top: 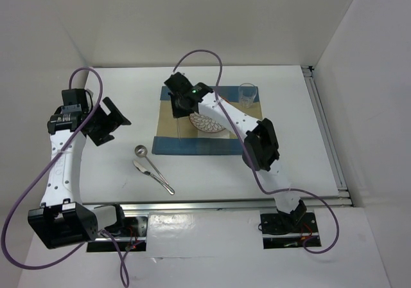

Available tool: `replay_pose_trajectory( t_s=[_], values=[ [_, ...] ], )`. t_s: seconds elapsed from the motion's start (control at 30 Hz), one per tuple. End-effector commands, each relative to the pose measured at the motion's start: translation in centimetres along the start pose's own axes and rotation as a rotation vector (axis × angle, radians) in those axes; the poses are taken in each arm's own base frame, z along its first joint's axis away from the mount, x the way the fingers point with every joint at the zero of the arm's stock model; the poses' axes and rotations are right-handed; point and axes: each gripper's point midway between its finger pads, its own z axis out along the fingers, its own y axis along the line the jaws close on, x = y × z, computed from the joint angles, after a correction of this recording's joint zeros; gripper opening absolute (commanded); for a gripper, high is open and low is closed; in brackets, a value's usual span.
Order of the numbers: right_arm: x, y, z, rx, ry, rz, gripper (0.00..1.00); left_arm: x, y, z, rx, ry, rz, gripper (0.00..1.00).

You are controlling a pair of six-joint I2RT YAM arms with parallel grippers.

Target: Set the dinner table for one person

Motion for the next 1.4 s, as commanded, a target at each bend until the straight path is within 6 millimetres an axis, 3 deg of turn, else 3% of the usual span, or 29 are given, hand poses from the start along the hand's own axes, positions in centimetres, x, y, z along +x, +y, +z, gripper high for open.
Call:
replay_pose_trajectory(
  t_s=[0.0,0.1,0.23,0.3,0.47,0.63,0.7,0.73,0.8,0.93,0.97,1.07,1.13,1.17,1.2,1.27,1.37],
  values=[
    [-3.3,-1.9,3.5,0.043,-0.073,0.075,0.0,0.0,0.6,-0.4,-0.026,-0.026,-0.034,0.98],
    [-5.0,-2.9,4.7,0.03,-0.11,0.148,0.0,0.5,0.9,-0.4,-0.027,-0.024,-0.034,0.98],
    [-5.2,-3.4,6.3,-0.017,-0.11,0.209,0.0,0.4,0.5,-0.6,-0.014,-0.026,-0.032,0.98],
    [-4.2,-3.4,7.7,-0.02,-0.084,0.207,0.0,0.6,0.6,-0.7,-0.018,-0.019,-0.034,0.98],
    [-3.8,-2.9,8.4,-0.05,-0.066,0.205,0.0,0.5,0.7,-0.9,-0.022,-0.031,-0.023,0.98],
    [-2.2,-3.0,9.9,-0.047,-0.022,0.231,0.01,0.5,0.7,-0.9,-0.022,-0.031,-0.023,0.98],
    [-2.3,-2.5,9.9,-0.07,-0.018,0.251,0.15,0.5,0.7,-0.9,-0.022,-0.031,-0.023,0.98],
    [-1.9,-2.5,10.0,-0.075,-0.005,0.251,0.32,0.6,1.0,-0.7,-0.023,-0.022,-0.032,0.98],
    [-2.5,-2.2,9.5,-0.085,-0.022,0.251,0.44,0.7,0.7,-1.2,-0.005,-0.034,-0.027,0.98],
    [-4.4,-1.4,6.8,-0.124,-0.062,0.237,0.48,1.0,0.6,-1.3,-0.002,-0.021,-0.029,0.96],
    [-5.5,-0.9,4.8,-0.148,-0.082,0.237,0.48,1.0,0.4,-1.5,0.011,-0.024,-0.027,0.96],
    [-5.5,2.3,0.4,-0.211,-0.119,0.177,0.48,0.6,0.0,-2.1,0.024,-0.047,-0.019,0.96],
    [-4.2,3.5,-0.9,-0.222,-0.121,0.118,0.48,0.2,-0.3,-2.6,0.027,-0.071,-0.022,0.96],
    [-0.8,4.5,-0.4,-0.221,-0.066,0.07,0.48,0.1,-0.5,-3.0,0.029,-0.075,-0.021,0.96],
    [-0.1,5.4,-1.4,-0.244,-0.062,0.043,0.48,-0.3,-0.4,-3.6,0.014,-0.101,-0.029,0.96],
    [4.2,7.9,-1.3,-0.318,0.017,-0.052,0.53,-0.5,-0.6,-5.1,0.019,-0.139,-0.061,0.95],
    [7.6,10.1,-0.3,-0.341,0.081,-0.124,0.58,-0.4,-2.1,-6.4,0.097,-0.171,-0.069,0.95]
  ],
)
